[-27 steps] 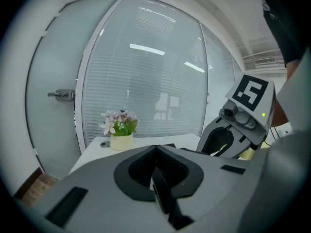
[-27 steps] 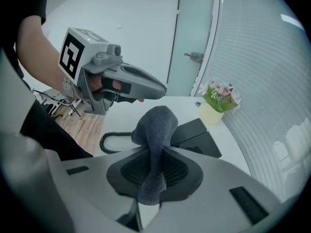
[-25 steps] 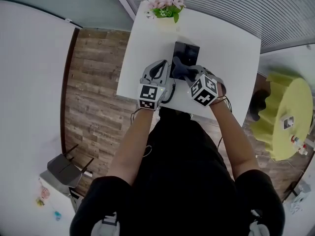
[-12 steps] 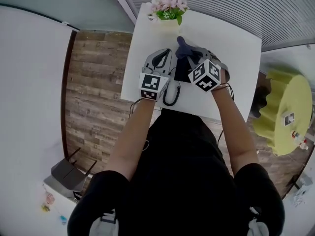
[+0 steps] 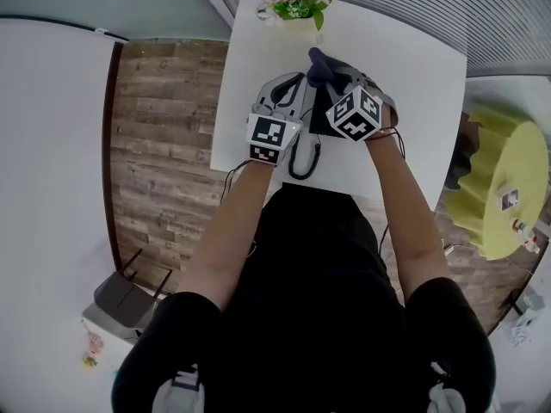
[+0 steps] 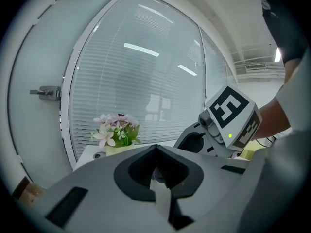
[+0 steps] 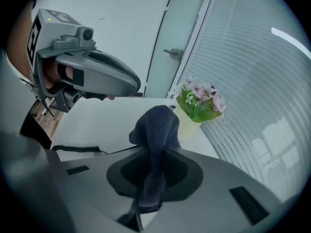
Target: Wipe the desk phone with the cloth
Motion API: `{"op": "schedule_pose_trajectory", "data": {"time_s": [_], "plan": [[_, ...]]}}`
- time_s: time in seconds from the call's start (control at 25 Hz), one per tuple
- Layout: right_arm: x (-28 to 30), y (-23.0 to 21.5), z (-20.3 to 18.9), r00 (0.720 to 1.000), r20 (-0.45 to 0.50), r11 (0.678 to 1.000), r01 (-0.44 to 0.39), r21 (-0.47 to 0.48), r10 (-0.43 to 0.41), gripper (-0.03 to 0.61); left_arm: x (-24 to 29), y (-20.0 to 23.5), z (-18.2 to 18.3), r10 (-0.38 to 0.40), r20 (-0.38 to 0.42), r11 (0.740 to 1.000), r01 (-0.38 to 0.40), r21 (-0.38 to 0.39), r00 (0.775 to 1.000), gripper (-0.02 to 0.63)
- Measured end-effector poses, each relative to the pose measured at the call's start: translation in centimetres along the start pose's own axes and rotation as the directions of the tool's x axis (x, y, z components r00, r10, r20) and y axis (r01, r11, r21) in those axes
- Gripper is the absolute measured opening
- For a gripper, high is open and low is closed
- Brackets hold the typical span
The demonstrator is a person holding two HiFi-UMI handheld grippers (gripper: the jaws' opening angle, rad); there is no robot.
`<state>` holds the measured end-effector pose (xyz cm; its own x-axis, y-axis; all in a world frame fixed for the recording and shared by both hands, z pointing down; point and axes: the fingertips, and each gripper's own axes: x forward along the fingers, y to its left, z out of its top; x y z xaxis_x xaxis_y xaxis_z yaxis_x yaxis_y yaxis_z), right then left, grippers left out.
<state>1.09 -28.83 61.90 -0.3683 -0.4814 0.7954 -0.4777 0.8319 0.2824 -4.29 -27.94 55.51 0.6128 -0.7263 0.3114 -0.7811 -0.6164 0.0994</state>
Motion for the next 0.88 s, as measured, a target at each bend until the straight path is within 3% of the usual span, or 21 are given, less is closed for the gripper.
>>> {"op": "schedule_pose_trajectory", "data": {"time_s": [0.4, 0.88], "plan": [[0.2, 2.0, -1.2, 0.999, -0.016, 0.999, -0.046, 0.020, 0.046, 0.063, -0.6, -0.4, -2.6, -0.005, -0.043, 1.000, 0.004, -0.020, 0.999, 0.009], [-0.2, 8.1, -3.9, 0.989, -0.047, 0.990, -0.142, -0.003, 0.142, 0.063, -1.8, -2.4, -6.9, -0.005, -0.107, 0.999, 0.001, -0.042, 0.994, 0.009]]}}
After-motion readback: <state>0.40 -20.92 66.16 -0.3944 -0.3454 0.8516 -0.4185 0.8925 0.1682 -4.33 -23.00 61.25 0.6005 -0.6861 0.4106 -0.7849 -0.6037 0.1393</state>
